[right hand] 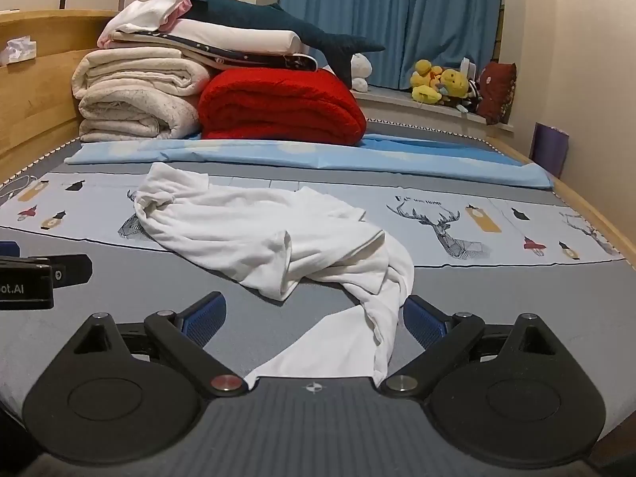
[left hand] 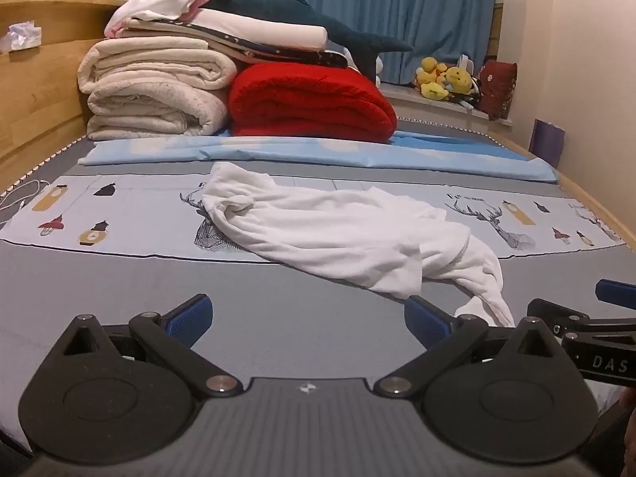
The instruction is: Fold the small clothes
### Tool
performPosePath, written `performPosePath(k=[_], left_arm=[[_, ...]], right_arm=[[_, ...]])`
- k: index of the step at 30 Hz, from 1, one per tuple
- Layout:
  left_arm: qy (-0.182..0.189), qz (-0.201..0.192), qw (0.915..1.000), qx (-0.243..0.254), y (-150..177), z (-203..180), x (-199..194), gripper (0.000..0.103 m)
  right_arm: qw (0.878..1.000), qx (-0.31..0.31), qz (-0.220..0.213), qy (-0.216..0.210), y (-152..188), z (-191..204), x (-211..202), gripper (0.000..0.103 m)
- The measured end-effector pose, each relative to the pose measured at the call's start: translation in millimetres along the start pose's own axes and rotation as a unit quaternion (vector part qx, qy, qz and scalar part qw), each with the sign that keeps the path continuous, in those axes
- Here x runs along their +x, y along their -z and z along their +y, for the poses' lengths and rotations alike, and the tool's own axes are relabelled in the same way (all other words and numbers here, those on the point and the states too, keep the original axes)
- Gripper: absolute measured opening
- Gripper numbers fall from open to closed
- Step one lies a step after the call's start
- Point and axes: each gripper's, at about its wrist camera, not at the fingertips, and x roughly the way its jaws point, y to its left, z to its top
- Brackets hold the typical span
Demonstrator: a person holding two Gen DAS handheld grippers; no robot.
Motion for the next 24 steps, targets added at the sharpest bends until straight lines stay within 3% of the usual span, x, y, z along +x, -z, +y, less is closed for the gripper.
performPosePath(k=[24], left_arm=[[0.005, -0.003, 1.0, 0.005, 1.3, -5.4, 1.7, 0.103]], right_arm=[[1.0, -0.001, 0.006, -0.002, 0.3, 2.2, 4.5, 0.096]])
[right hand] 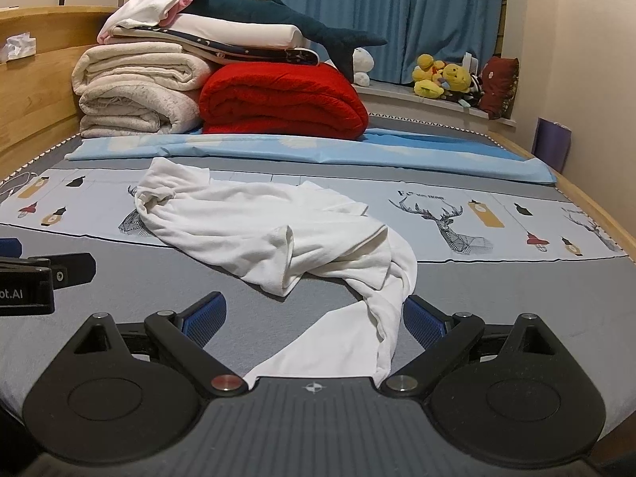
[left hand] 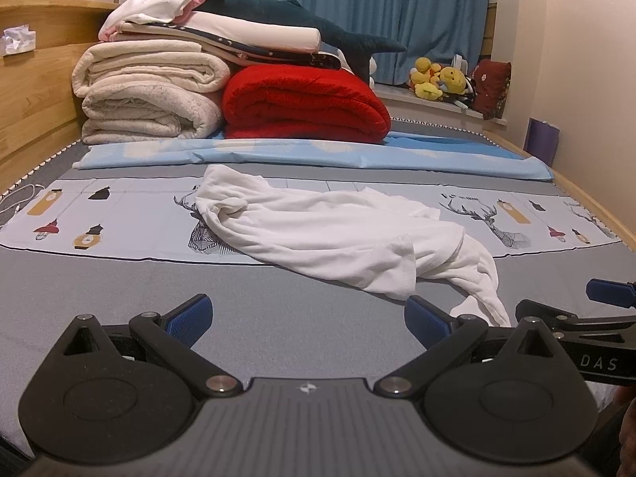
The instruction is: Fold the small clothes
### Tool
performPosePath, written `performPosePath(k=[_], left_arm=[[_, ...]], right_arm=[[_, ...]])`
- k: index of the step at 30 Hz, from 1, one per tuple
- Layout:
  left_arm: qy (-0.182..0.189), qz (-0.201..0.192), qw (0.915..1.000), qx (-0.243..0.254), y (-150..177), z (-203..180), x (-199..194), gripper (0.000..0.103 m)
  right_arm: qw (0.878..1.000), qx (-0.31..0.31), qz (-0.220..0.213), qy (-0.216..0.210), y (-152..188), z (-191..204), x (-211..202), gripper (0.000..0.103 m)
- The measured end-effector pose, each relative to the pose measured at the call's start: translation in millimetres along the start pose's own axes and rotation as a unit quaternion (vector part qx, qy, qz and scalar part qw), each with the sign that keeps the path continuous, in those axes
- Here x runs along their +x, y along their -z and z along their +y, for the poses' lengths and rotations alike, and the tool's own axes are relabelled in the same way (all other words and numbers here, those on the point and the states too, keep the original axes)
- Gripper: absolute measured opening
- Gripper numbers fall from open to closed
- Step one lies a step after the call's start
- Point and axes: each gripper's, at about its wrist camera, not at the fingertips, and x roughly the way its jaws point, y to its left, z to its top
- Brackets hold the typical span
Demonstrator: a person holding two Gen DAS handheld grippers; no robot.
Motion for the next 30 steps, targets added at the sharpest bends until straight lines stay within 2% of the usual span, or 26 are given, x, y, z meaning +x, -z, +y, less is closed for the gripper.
performPosePath(k=[30], left_arm=[[0.001, -0.003, 1.0, -0.001, -3.9, -0.3, -2.6, 0.103]], right_arm=[[1.0, 0.0, 0.0, -0.002, 0.2, 2.5, 0.2, 0.093]])
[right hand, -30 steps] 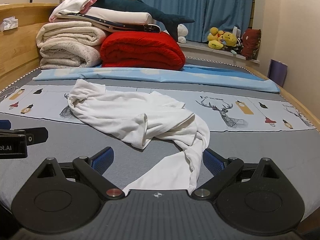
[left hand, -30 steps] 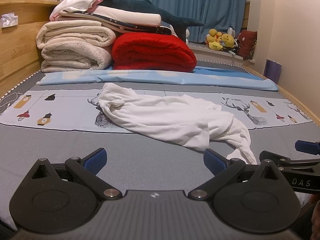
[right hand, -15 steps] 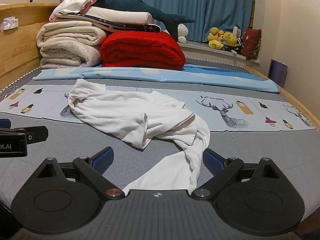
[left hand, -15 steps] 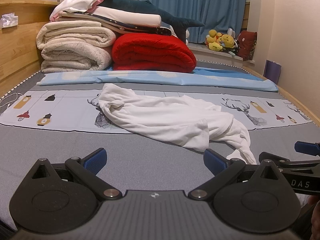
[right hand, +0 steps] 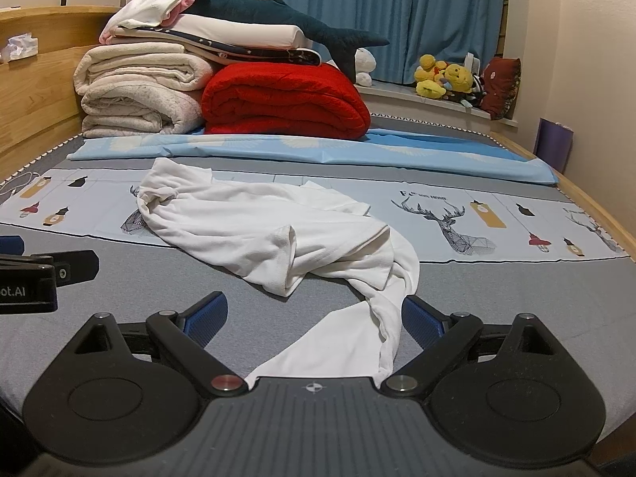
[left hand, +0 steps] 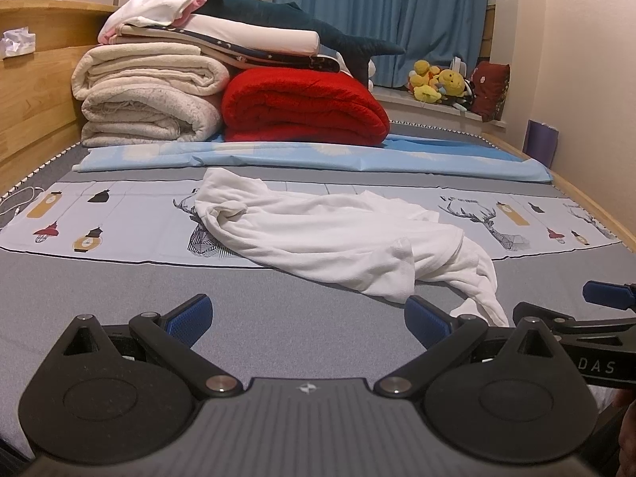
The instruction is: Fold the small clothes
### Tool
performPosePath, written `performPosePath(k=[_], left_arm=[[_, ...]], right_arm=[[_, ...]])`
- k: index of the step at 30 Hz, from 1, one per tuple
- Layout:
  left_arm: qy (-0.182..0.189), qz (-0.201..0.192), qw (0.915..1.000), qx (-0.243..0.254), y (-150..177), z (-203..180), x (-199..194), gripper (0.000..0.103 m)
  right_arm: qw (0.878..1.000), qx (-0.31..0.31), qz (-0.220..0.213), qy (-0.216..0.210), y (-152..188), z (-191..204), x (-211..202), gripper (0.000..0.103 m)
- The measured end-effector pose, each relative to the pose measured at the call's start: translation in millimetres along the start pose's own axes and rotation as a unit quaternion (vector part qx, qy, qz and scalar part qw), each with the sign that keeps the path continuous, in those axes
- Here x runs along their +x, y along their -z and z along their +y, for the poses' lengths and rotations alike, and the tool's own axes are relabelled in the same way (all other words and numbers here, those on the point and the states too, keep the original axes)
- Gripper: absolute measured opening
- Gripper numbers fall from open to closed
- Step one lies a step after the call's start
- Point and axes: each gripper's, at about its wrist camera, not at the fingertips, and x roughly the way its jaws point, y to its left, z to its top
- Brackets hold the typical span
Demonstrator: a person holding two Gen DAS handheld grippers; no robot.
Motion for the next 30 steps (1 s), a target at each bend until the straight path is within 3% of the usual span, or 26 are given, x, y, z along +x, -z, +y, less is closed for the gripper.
performPosePath(k=[5, 9, 16, 21, 27, 30], left_arm=[[-0.008, -0.012, 0.9998, 0.013, 2, -4, -1, 0.101], [-0.015, -0.036, 0.9989, 0.025, 3, -8, -5, 0.097], [-0.021, -0.055, 0.9979, 0.029, 3, -7, -7, 0.096], [-0.03, -0.051, 0.998, 0.023, 1, -4, -4, 0.097], [-0.027, -0.021, 0.9992, 0.021, 5, -2, 6, 0.095], [-0.029, -0.011, 0.999, 0.031, 7, -2, 13, 0.084]], right_arm=[[1.0, 0.003, -0.004, -0.006, -1, -1, -3, 0.085], [1.0, 0.016, -0.024, -0.012, -4, -4, -10, 0.067], [0.998, 0.038, -0.047, -0.021, -14, -12, -15, 0.067], [0.995, 0.045, -0.073, -0.042, -45, -35, -21, 0.068], [0.994, 0.041, -0.103, -0.01, -78, -76, 9, 0.068], [0.993, 0.059, -0.099, 0.019, -69, -95, 29, 0.068]])
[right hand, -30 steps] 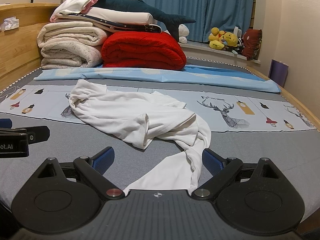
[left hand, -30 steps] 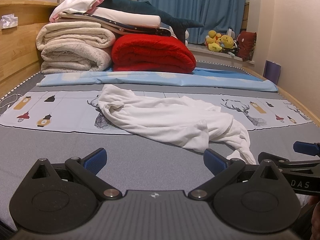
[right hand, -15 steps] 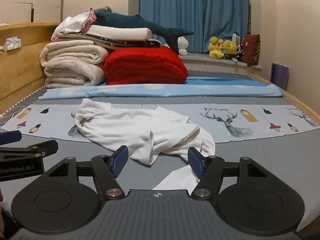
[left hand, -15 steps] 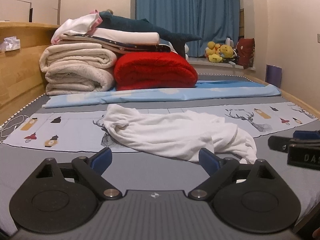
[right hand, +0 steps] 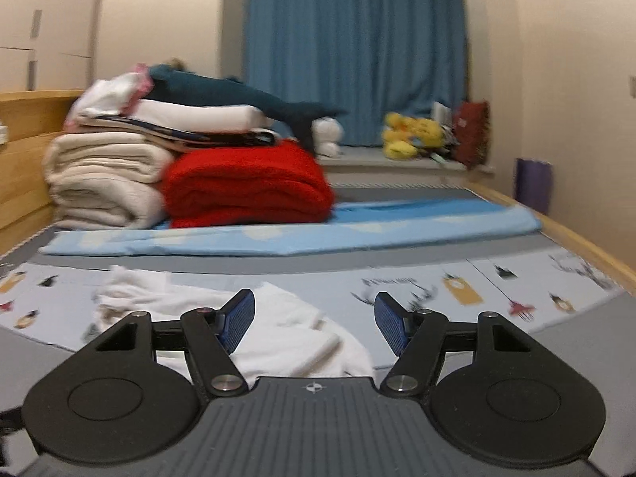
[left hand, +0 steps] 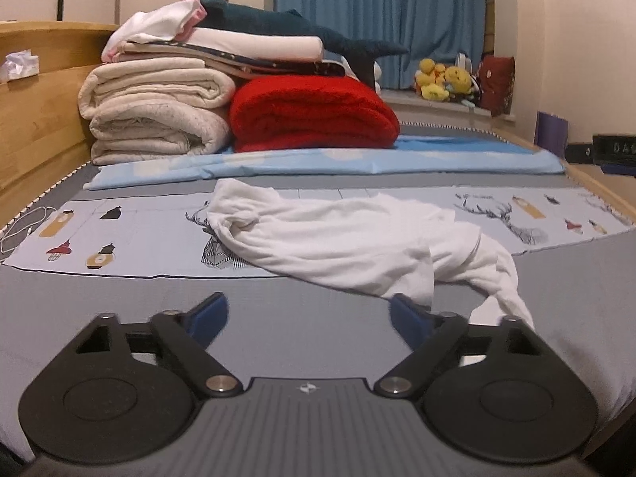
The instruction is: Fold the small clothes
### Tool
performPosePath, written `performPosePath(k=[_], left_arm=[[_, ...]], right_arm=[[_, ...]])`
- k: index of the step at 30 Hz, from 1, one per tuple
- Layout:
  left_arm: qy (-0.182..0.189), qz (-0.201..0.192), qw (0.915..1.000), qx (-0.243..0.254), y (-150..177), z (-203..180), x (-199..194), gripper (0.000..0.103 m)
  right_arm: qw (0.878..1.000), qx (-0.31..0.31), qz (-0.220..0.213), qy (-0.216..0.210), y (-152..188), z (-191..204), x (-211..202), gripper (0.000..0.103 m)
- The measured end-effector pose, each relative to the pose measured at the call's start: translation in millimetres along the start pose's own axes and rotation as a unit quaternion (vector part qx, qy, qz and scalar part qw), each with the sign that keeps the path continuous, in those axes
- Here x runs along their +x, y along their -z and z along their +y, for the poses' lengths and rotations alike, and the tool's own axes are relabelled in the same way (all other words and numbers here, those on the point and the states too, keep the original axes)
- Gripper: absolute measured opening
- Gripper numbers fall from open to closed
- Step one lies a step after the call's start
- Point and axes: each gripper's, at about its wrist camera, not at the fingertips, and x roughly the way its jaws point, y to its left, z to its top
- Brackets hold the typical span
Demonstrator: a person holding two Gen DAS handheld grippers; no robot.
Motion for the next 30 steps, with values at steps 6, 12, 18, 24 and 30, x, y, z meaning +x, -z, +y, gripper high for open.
performPosePath(k=[6, 12, 18, 24, 30], left_arm=[[0.007, 0.034, 0.9994, 0.001, -8, 0, 28, 0.043], [0.035, 0.062, 0.9969, -0.035, -38, -20, 90, 0.038], [0.087, 0.138, 0.9765, -0.14, -54, -54, 178, 0.082], [0.067, 0.194, 0.9615, -0.183, -53, -94, 245, 0.085], [0.041, 0.24, 0.9642, -0.105, -53, -69, 259, 0.004]], right_arm=[[0.999, 0.026, 0.022, 0.004, 7, -14, 20, 0.066], [0.998, 0.049, 0.032, -0.005, 7, -27, 27, 0.024], [0.996, 0.081, 0.042, -0.009, 5, -48, 31, 0.024], [0.995, 0.089, 0.048, -0.005, 4, -56, 33, 0.025], [0.994, 0.082, 0.075, 0.011, 7, -58, 42, 0.025]])
